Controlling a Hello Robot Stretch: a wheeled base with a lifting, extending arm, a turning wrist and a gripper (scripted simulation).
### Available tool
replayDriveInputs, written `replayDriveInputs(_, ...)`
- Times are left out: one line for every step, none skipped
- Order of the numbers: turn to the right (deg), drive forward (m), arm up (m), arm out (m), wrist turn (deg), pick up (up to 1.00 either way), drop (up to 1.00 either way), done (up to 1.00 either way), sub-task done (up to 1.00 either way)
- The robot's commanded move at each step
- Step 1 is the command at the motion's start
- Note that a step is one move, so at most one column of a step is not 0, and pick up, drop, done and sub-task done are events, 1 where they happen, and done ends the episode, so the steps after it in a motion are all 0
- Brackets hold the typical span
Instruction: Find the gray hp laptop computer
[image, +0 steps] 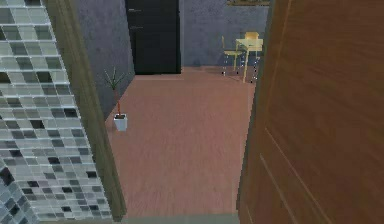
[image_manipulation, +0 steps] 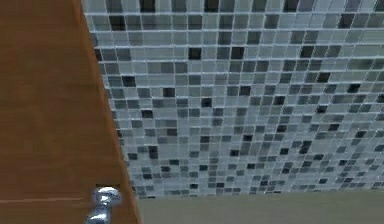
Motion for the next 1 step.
replayDriveInputs(-3.0,0.00,0.00,0.00,0.0,0.00,0.00,0.00,0.00)
